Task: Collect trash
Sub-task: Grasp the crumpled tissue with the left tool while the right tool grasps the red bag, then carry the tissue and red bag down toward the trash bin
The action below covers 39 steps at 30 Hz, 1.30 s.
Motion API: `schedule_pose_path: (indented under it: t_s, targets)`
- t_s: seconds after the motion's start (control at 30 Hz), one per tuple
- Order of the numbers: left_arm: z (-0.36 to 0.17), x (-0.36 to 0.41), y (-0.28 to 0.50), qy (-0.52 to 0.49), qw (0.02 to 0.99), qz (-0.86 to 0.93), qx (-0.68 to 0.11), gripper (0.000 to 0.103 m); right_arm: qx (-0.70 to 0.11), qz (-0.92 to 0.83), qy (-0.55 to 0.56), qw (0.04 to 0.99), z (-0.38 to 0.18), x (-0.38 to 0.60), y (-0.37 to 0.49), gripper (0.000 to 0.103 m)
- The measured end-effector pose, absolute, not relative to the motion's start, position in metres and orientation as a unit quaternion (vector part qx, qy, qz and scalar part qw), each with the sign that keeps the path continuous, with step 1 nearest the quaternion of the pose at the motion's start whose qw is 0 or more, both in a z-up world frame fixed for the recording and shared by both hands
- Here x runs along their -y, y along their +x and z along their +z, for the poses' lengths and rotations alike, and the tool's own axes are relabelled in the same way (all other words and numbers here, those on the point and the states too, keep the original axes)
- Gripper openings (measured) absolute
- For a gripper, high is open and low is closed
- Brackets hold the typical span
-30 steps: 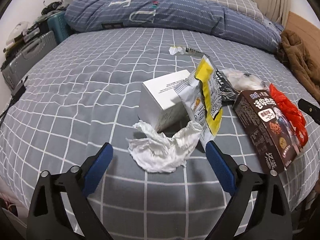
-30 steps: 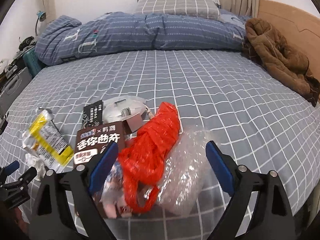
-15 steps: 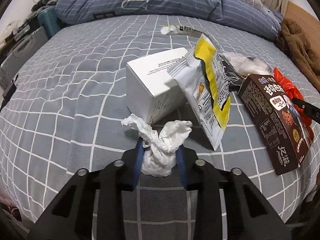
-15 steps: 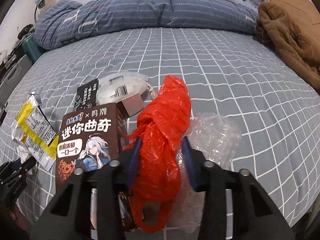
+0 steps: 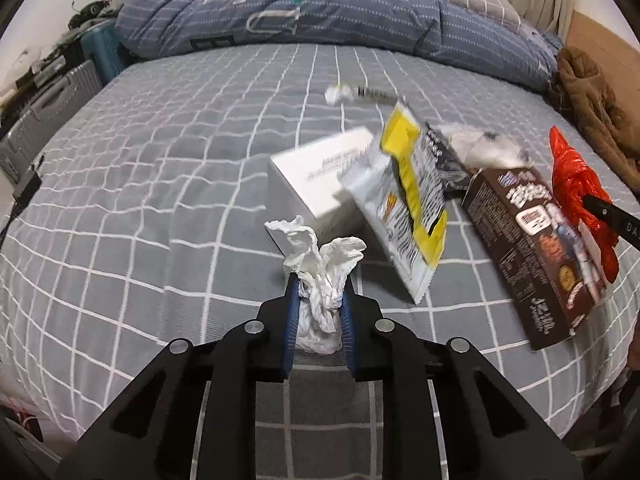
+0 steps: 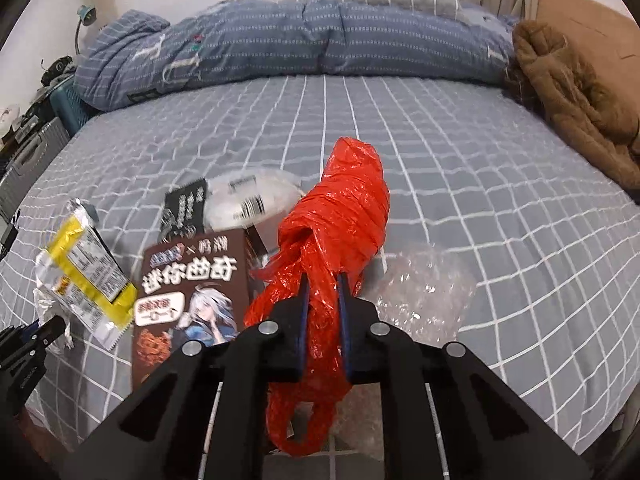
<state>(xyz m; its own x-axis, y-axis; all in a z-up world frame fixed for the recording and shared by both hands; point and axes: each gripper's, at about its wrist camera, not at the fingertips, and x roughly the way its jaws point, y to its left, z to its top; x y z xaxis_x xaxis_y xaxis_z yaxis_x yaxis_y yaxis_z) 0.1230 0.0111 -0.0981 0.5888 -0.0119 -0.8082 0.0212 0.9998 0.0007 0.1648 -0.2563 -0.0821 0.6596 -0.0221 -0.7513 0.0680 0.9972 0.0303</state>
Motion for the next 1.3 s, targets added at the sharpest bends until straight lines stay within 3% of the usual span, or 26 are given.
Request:
schedule_pose_path:
  t_s: [0.57, 1.3]
  targets:
    - [-0.046, -0.014, 0.095, -0.021, 0.914, -0.034, -0.405, 0.018, -0.350, 0.001, 0.013, 0.937, -0.027, 0.235, 0.123, 0.012]
    - [-0.025, -0.008, 0.036, -0.006, 0.924, -0.037, -0.379, 0.019, -0.343, 0.027, 0.001, 0.939, -0.018, 0.196, 0.046, 0.012]
